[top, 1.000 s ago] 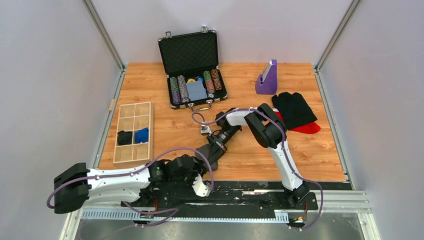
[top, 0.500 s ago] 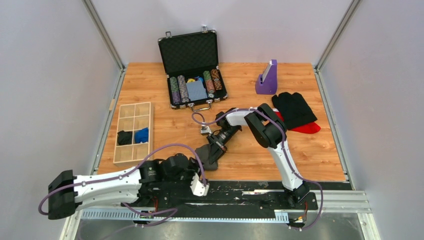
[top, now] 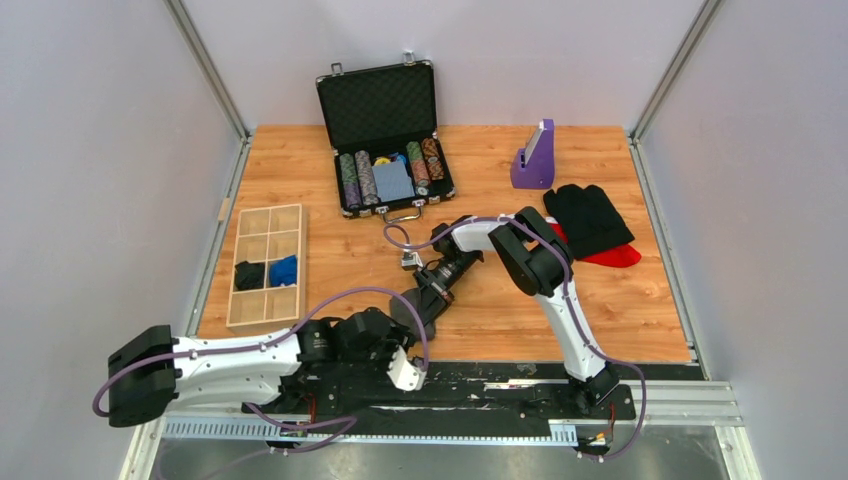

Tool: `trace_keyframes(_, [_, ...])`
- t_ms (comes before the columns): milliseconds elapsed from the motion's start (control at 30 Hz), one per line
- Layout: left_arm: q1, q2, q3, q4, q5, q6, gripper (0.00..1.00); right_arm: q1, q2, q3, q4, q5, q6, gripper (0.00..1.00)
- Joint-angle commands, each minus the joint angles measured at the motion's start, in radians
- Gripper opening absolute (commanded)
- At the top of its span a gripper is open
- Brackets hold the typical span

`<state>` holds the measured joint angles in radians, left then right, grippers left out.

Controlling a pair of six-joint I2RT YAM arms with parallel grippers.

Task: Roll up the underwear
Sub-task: Roll the underwear to the corner of the board.

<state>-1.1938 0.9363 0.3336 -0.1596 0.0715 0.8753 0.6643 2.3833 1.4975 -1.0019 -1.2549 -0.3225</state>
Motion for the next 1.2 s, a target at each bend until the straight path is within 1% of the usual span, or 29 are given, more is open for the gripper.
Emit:
trace_keyframes(0, [-0.004, 0.057, 0.011, 0.065, -0.033, 0.021, 0.57, -0.006, 0.125, -0.023, 0.094, 0.245, 0.076, 0.00])
trace_keyframes(233, [-0.003, 0.133, 0.031, 0.087, -0.066, 0.023, 0.55, -0.005, 0.126, -0.022, 0.094, 0.244, 0.076, 0.00])
trace_keyframes(333, [-0.004, 0.125, 0.008, 0.074, -0.093, 0.064, 0.55, -0.008, 0.125, -0.024, 0.094, 0.239, 0.074, 0.00])
trace_keyframes(533, [-0.003, 0.077, -0.009, -0.012, -0.120, 0.082, 0.52, -0.008, 0.124, -0.024, 0.094, 0.235, 0.073, 0.00])
trace_keyframes(600, [-0.003, 0.079, -0.017, -0.017, -0.126, 0.084, 0.44, -0.008, 0.126, -0.024, 0.094, 0.233, 0.072, 0.00])
trace_keyframes(700, [-0.002, 0.153, 0.006, -0.016, -0.148, 0.066, 0.36, -0.009, 0.128, -0.024, 0.094, 0.235, 0.072, 0.00])
trace_keyframes(733, [0.004, 0.170, 0.015, -0.021, -0.149, 0.049, 0.31, -0.009, 0.128, -0.025, 0.096, 0.235, 0.072, 0.00])
trace_keyframes(900, [0.082, 0.258, 0.082, -0.072, -0.065, 0.005, 0.19, -0.012, 0.129, -0.034, 0.108, 0.224, 0.082, 0.06])
trace_keyframes(933, [0.121, 0.279, 0.093, -0.105, -0.013, 0.005, 0.15, -0.014, 0.127, -0.039, 0.111, 0.218, 0.084, 0.09])
trace_keyframes(967, [0.142, 0.289, 0.117, -0.119, 0.012, -0.005, 0.13, -0.017, 0.122, -0.045, 0.115, 0.215, 0.087, 0.16])
trace_keyframes(1000, [0.194, 0.306, 0.132, -0.158, 0.071, -0.008, 0.10, -0.029, 0.105, -0.052, 0.121, 0.215, 0.090, 0.30])
trace_keyframes(1033, [0.254, 0.316, 0.173, -0.188, 0.118, 0.006, 0.09, -0.044, 0.068, -0.066, 0.136, 0.205, 0.091, 0.41])
trace_keyframes(1067, [0.278, 0.334, 0.192, -0.245, 0.195, 0.016, 0.07, -0.068, 0.012, -0.090, 0.172, 0.188, 0.107, 0.52])
trace_keyframes(1100, [0.329, 0.342, 0.235, -0.274, 0.281, 0.047, 0.07, -0.103, -0.057, -0.115, 0.210, 0.169, 0.120, 0.63])
trace_keyframes(1167, [0.380, 0.376, 0.295, -0.346, 0.367, 0.094, 0.04, -0.187, -0.184, -0.127, 0.257, 0.111, 0.133, 0.97])
